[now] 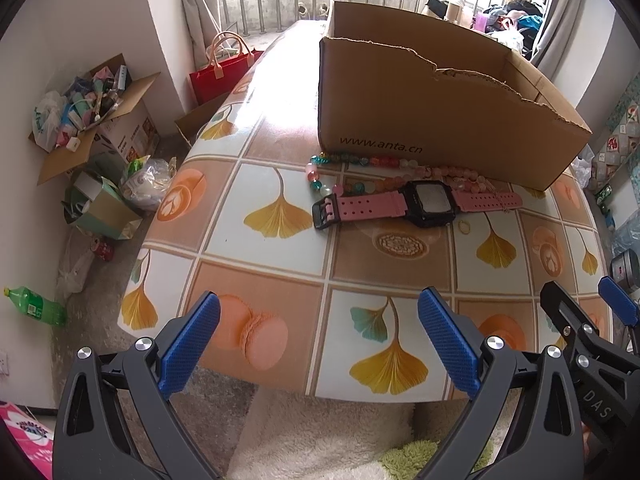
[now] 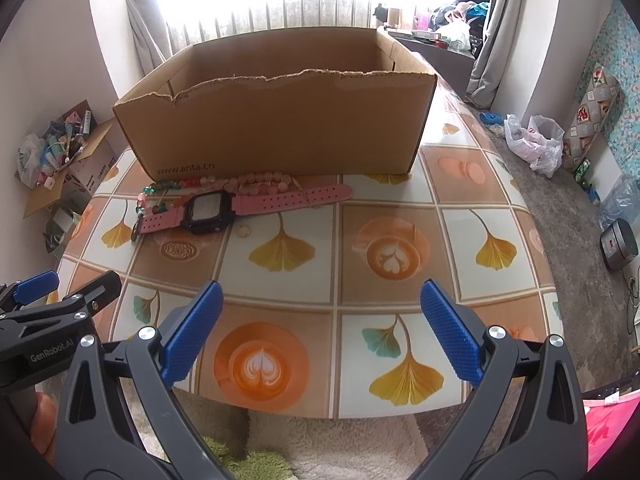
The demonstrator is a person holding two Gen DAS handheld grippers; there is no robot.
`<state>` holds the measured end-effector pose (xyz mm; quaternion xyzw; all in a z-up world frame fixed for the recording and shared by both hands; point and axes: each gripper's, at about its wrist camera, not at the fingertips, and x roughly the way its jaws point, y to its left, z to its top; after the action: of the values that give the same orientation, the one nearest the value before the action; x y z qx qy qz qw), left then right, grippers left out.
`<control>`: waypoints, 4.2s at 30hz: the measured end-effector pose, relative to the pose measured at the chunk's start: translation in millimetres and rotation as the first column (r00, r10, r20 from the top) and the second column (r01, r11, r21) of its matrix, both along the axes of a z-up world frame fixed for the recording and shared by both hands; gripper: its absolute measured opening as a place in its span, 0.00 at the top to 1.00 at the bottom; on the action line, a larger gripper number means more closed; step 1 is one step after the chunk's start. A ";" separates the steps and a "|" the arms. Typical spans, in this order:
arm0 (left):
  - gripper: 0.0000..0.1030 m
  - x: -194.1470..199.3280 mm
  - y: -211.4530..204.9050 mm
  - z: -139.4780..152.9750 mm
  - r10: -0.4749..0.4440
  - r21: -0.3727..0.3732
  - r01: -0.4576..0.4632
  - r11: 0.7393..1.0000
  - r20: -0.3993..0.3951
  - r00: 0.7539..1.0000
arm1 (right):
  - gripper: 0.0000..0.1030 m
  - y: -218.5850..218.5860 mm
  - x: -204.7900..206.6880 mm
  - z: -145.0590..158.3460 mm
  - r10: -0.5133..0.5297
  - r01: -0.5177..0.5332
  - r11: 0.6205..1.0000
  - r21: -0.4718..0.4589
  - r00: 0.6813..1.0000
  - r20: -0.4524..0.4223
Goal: Organize jewelry
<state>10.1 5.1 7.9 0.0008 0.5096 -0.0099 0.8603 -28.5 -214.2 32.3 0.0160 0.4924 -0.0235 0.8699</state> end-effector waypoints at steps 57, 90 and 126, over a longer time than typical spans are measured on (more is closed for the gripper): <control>0.49 81.4 -48.3 -40.4 -0.521 0.064 0.517 0.853 0.084 0.849 | 0.61 -70.2 141.1 -80.7 0.153 -0.137 0.970 0.200 0.986 -0.066; 0.48 45.3 -51.4 -38.9 -0.534 -0.174 0.537 0.825 0.065 0.843 | 0.85 -54.4 146.8 -54.2 0.193 -0.175 0.969 0.175 0.977 -0.095; 0.48 41.0 -13.3 -43.9 -0.437 -0.185 0.444 0.877 0.078 0.896 | 0.61 -36.9 183.8 -26.2 0.289 -0.283 0.953 0.106 0.956 -0.056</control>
<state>51.1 -8.2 -35.9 0.0310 0.4781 -0.2559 0.8396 155.3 -251.0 6.1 -0.0140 0.5208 0.1262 0.8442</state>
